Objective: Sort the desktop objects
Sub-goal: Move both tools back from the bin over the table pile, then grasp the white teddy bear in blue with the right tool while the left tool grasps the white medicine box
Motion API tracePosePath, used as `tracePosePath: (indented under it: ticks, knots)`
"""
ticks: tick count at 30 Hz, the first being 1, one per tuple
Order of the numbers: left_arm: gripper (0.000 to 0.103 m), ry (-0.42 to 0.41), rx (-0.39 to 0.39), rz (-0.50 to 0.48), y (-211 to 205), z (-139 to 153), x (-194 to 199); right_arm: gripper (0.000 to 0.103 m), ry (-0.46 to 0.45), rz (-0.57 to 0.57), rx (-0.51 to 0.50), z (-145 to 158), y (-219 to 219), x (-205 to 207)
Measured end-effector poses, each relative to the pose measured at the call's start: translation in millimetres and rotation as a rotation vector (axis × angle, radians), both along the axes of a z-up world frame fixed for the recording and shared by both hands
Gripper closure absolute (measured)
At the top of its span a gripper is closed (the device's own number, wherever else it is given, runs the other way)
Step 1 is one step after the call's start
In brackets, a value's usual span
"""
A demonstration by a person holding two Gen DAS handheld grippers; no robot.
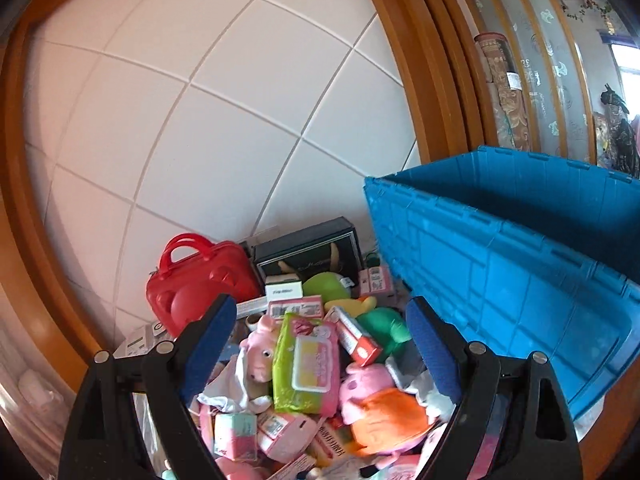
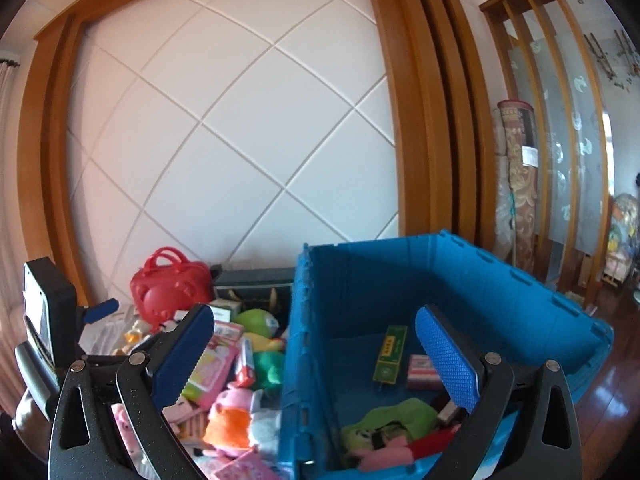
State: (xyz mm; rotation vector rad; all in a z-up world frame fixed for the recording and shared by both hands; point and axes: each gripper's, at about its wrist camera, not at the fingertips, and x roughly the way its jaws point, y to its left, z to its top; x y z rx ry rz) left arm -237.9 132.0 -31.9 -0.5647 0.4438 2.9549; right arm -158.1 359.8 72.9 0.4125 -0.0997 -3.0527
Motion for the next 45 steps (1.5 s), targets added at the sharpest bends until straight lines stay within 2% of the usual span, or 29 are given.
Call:
tracePosePath:
  ticks: [7, 13, 16, 23, 25, 31, 34, 35, 36, 37, 38, 42, 45]
  knots:
    - [0.016, -0.039, -0.065, 0.027, -96, -22, 6, 0.000, -0.094, 0.084, 0.012, -31, -87, -14]
    - [0.016, -0.074, -0.076, 0.009, -158, -45, 15, 0.000, -0.176, 0.133, 0.029, -71, -155, -24]
    - [0.016, -0.118, -0.077, -0.001, -180, -63, 18, 0.001, -0.244, 0.181, 0.023, -103, -188, -32]
    - [0.016, -0.186, -0.062, -0.025, -197, -100, 23, 0.001, -0.504, 0.281, 0.023, -199, -243, -59]
    - [0.016, -0.216, -0.046, -0.036, -197, -109, 21, 0.005, -0.564, 0.300, 0.015, -222, -251, -69]
    - [0.016, -0.283, -0.069, -0.049, -192, -138, 17, 0.032, -0.726, 0.326, -0.023, -279, -264, -103]
    - [0.016, -0.311, -0.067, -0.067, -188, -150, 15, 0.035, -0.786, 0.331, -0.051, -306, -267, -117]
    - [0.016, -0.317, -0.068, -0.076, -186, -153, 13, 0.042, -0.803, 0.341, -0.077, -313, -267, -121]
    - [0.016, -0.323, -0.069, -0.084, -183, -156, 12, 0.056, -0.812, 0.356, -0.105, -319, -267, -125]
    - [0.016, -0.333, -0.072, -0.094, -180, -159, 10, 0.065, -0.804, 0.379, -0.138, -322, -267, -127]
    - [0.016, -0.344, -0.074, -0.113, -176, -162, 7, 0.081, -0.790, 0.399, -0.156, -321, -268, -127]
    - [0.016, -0.392, -0.102, -0.265, -156, -172, -5, 0.083, -0.722, 0.412, -0.077, -303, -272, -118]
    - [0.016, -0.468, -0.145, -0.332, -144, -187, -24, 0.084, -0.728, 0.372, -0.128, -296, -248, -114]
